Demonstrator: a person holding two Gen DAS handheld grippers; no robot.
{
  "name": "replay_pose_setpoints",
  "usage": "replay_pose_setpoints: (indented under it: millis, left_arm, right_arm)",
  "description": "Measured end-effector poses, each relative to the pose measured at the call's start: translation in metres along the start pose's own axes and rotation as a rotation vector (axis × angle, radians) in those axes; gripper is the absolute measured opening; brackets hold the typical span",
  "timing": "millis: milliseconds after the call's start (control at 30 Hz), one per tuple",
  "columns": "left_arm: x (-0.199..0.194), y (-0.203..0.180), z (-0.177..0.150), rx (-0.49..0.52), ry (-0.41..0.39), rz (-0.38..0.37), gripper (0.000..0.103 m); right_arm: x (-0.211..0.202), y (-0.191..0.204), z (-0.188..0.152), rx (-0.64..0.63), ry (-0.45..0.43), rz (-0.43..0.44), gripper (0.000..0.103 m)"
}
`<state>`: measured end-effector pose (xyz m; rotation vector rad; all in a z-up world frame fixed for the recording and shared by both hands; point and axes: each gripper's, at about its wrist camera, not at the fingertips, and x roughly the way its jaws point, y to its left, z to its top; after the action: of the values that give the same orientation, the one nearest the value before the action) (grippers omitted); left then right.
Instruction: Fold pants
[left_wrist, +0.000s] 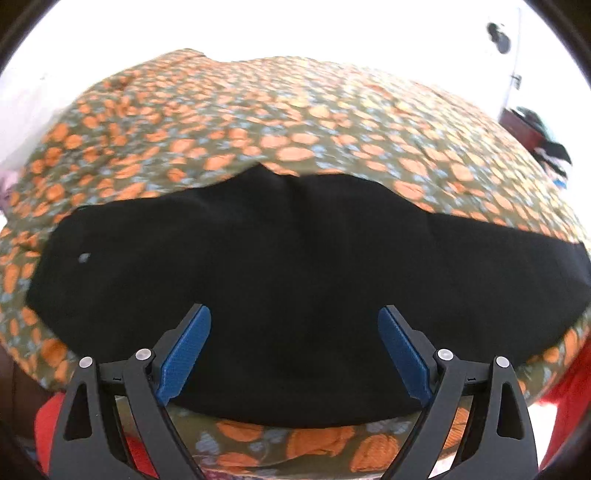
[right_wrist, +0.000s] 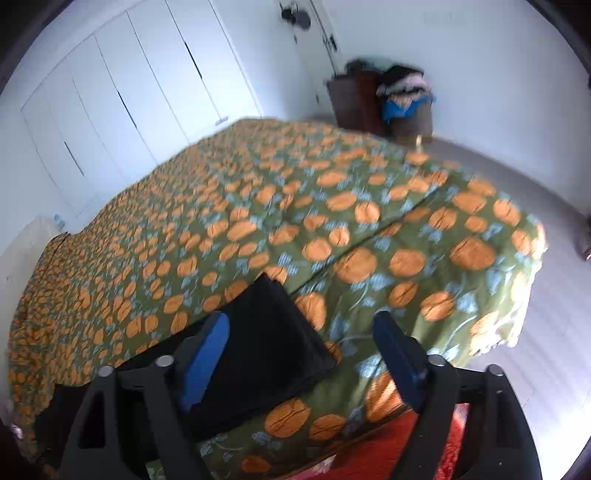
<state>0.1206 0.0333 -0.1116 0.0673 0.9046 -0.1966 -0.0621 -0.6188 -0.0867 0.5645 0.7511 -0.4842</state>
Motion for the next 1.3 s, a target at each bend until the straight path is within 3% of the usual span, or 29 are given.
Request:
replay_pose_setpoints:
  millis: [100,200,267,367,433,533,600,667,800,867,933,1033,1133,1267,1300]
  left_arm:
    - [0.006,-0.012,-0.004,0.039,0.036,-0.061,0.093]
    - [0.01,-0.025,-0.009,0.087,0.065,-0.116,0.093]
    - [0.014,-0.035,-0.012,0.133,0.086,-0.116,0.093]
    - [0.014,-0.042,-0.017,0.166,0.104,-0.115,0.093]
    - [0.014,-0.044,-0.02,0.181,0.116,-0.114,0.093]
    - [0.013,-0.045,-0.023,0.201,0.123,-0.105,0.093]
    - [0.014,-0.045,-0.023,0.199,0.124,-0.105,0.093]
    - [0.015,-0.045,-0.022,0.193,0.127,-0.105,0.093]
    - [0.018,-0.047,-0.02,0.191,0.129,-0.101,0.093]
    - [0.02,-0.049,-0.02,0.195,0.132,-0.099,0.093]
    - [0.02,-0.05,-0.02,0.201,0.134,-0.097,0.093]
    - [0.02,-0.05,-0.021,0.205,0.136,-0.094,0.093]
    - [0.019,-0.048,-0.022,0.203,0.137,-0.093,0.093]
    - [0.018,-0.043,-0.022,0.188,0.136,-0.084,0.093]
    - [0.019,-0.042,-0.022,0.182,0.137,-0.084,0.093]
  right_arm:
    - [0.023,0.001,0.012,0.036,0.141,0.098,0.083]
    - [0.027,0.02,0.023,0.062,0.189,0.247,0.083]
    - [0.031,0.043,0.024,0.019,0.234,0.339,0.083]
    - [0.05,0.081,0.011,-0.065,0.38,0.448,0.082]
    - [0.071,0.097,-0.003,-0.154,0.498,0.401,0.082]
    - [0.097,0.083,-0.017,-0.185,0.62,0.257,0.08]
    - [0.109,0.059,-0.021,-0.138,0.678,0.177,0.069]
    - [0.103,0.041,-0.011,-0.081,0.648,0.2,0.067]
    - [0.071,0.031,0.024,-0.048,0.476,0.284,0.068]
    - [0.067,0.032,0.03,-0.06,0.466,0.315,0.068]
    - [0.071,0.039,0.027,-0.098,0.511,0.34,0.068]
    - [0.088,0.04,0.013,-0.14,0.565,0.294,0.068]
    - [0.113,0.022,0.008,-0.114,0.595,0.182,0.063]
    - [0.111,0.008,0.023,-0.087,0.507,0.124,0.06]
    - [0.107,0.007,0.028,-0.081,0.494,0.148,0.06]
